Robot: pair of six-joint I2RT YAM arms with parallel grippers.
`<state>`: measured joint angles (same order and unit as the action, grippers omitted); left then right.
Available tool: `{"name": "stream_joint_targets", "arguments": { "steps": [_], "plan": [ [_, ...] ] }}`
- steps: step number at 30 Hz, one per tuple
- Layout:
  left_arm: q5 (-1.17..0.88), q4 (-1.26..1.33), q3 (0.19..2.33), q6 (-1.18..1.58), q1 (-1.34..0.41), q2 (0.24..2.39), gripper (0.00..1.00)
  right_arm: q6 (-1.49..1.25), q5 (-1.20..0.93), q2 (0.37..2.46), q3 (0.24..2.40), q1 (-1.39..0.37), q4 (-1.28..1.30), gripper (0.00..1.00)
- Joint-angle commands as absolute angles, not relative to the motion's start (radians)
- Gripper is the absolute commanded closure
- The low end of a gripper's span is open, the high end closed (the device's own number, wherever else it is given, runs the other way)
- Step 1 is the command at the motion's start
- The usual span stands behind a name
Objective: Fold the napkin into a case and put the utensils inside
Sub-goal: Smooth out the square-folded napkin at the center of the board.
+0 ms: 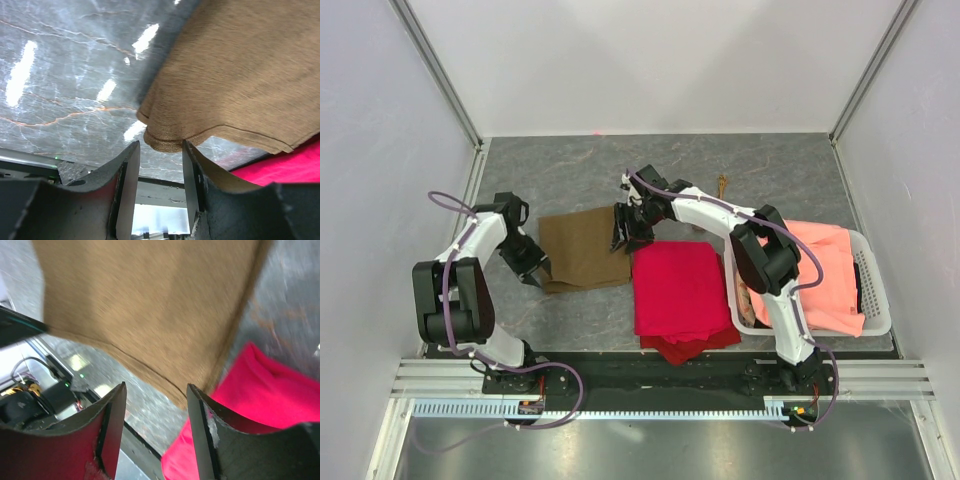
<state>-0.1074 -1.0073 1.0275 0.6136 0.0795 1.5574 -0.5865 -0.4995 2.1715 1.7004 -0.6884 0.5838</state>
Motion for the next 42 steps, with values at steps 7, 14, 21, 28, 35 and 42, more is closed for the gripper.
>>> {"name": "stream_joint_targets", "arguments": {
  "steps": [7,14,21,28,35,42],
  "plan": [
    [-0.173,-0.946,0.966,0.545,0.161,1.577,0.60,-0.641,-0.505,2.313,1.904,-0.726,0.467,0.53],
    [-0.180,-0.942,0.954,0.500,0.224,1.592,0.65,-0.672,-0.506,2.470,1.985,-0.759,0.368,0.59],
    [-0.179,-0.936,0.971,0.462,0.281,1.625,0.65,-0.793,-0.523,2.560,2.049,-0.792,0.270,0.61],
    [-0.216,-0.976,1.015,0.471,0.304,1.474,0.57,-0.778,-0.529,2.473,2.103,-0.764,0.395,0.55],
    [-0.239,-0.986,0.996,0.515,0.350,1.411,0.53,-0.753,-0.424,2.281,2.019,-0.742,0.635,0.34],
    [-0.420,-0.898,0.933,0.532,0.387,1.494,0.55,-0.897,-0.407,2.154,1.810,-0.739,0.620,0.34]
  ]
}}
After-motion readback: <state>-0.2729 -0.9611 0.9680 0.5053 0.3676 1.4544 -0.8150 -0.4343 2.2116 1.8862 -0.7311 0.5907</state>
